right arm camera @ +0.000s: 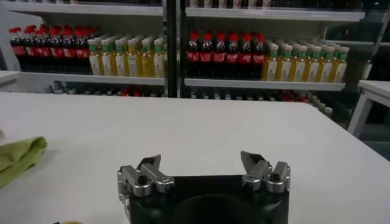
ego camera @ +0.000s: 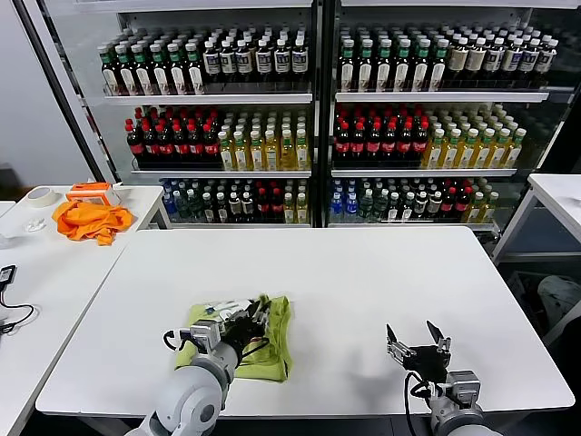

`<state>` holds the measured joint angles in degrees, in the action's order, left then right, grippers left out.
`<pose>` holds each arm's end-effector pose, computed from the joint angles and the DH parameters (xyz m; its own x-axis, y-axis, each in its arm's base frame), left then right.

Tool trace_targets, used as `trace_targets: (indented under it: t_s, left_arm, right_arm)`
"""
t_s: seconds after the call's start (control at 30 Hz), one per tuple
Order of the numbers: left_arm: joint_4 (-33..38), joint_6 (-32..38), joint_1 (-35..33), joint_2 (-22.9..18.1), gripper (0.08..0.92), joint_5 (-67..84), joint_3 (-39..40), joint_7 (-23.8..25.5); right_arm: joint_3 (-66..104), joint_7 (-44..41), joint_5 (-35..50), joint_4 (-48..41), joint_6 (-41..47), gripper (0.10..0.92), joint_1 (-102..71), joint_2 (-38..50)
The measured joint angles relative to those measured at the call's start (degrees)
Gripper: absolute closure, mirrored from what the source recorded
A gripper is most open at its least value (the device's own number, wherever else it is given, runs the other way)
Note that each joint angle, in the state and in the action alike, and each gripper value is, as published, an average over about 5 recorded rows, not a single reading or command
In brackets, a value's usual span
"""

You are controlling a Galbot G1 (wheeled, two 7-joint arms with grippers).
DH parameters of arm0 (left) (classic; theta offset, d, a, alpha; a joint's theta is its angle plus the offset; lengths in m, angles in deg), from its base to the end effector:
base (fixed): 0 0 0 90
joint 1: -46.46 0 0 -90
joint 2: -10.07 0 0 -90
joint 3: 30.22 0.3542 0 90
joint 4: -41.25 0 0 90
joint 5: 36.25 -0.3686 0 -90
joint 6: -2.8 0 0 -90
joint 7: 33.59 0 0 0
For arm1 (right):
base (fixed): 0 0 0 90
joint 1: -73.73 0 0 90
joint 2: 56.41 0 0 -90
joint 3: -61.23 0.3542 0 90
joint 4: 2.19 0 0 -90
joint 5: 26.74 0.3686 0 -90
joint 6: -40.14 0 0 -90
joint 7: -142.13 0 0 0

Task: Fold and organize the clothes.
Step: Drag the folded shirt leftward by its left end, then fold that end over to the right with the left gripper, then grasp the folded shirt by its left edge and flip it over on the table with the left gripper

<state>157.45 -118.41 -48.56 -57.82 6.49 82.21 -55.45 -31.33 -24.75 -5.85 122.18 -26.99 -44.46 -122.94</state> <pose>0.2849 -0.0448 -0.2508 -0.8524 0.3189 0.4143 0.2229 0.9385 -0.2638 0.2020 -0.0457 -0.2665 -0.9415 -0.0286 0.3358 -0.0479 0.9976 -0.0493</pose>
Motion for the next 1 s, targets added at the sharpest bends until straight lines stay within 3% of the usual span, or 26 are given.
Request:
trace_targets:
  t_s: [0.17, 0.5, 1.0]
  left_arm:
    - [1.92, 1.6, -0.76, 0.87, 0.481, 0.59, -2.01, 0.96]
    - [0.72, 1.49, -6.12, 6.77, 0.21, -6.69, -10.89, 1.91]
    - [-4.17, 0.64, -9.44, 6.67, 0.177, -12.18, -13.22, 2.43]
  right_arm:
    - [0.12, -0.15, 0.02, 0.37, -0.04, 0.203, 0.26, 0.33]
    - [0.03, -0.78, -0.44, 1.74, -0.59, 0.203, 1.33, 0.41]
    - [-0.12, -0.99, -1.14, 2.15, -1.24, 0.203, 0.73, 0.57]
